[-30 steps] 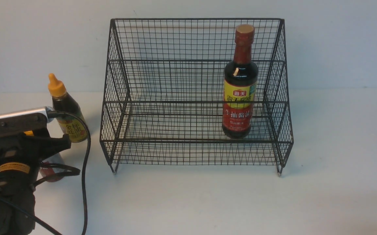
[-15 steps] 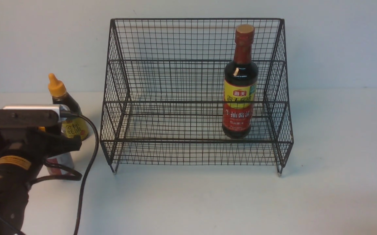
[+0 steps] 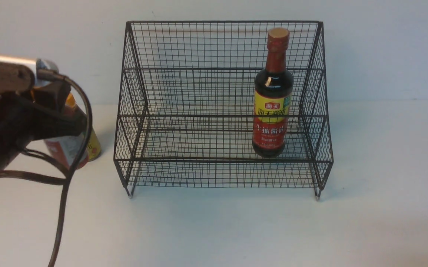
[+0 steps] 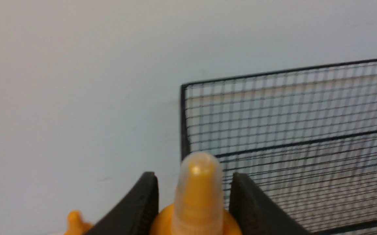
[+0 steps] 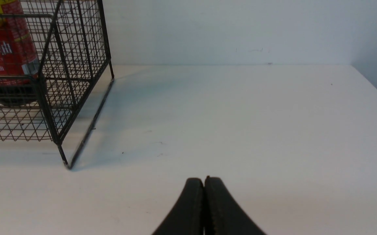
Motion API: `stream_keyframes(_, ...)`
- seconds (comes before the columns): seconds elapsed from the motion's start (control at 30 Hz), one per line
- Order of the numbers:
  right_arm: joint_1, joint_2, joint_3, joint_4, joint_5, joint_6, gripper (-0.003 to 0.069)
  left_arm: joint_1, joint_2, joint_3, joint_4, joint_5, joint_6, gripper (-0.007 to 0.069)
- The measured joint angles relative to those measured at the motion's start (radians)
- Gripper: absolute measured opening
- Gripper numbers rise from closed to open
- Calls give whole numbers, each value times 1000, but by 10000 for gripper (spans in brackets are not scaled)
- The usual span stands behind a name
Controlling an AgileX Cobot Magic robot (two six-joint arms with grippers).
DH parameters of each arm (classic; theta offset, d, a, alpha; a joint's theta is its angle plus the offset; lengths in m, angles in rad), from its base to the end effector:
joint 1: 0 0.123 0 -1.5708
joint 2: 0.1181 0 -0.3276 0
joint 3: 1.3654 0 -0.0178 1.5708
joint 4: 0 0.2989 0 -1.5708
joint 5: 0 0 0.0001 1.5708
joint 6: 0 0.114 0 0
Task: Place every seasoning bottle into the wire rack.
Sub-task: Use the left arm to put the condiment bottle back on the shelf
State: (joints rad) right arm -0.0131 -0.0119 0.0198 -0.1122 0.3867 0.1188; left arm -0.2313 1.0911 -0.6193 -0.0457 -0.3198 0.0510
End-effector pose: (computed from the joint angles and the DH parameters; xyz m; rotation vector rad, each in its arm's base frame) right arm 0.0793 -0.0059 0.1649 0.0552 1.8750 -0.0384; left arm 0.2745 -0.0630 0.3263 0.1843 1.6278 -0.1596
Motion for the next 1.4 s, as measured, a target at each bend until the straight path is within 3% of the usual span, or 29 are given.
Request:
stream_keyframes(0.33, 0, 0, 0, 0, 0, -3, -10, -194, 185, -120, 16, -64, -34, 258)
stream_keyframes(0.6, 0, 0, 0, 0, 0, -3, -10, -200, 356, -139, 6, -182, -34, 258)
stream_keyframes(1.4, 0, 0, 0, 0, 0, -3, -10, -200, 539, -144, -11, -196, -34, 282)
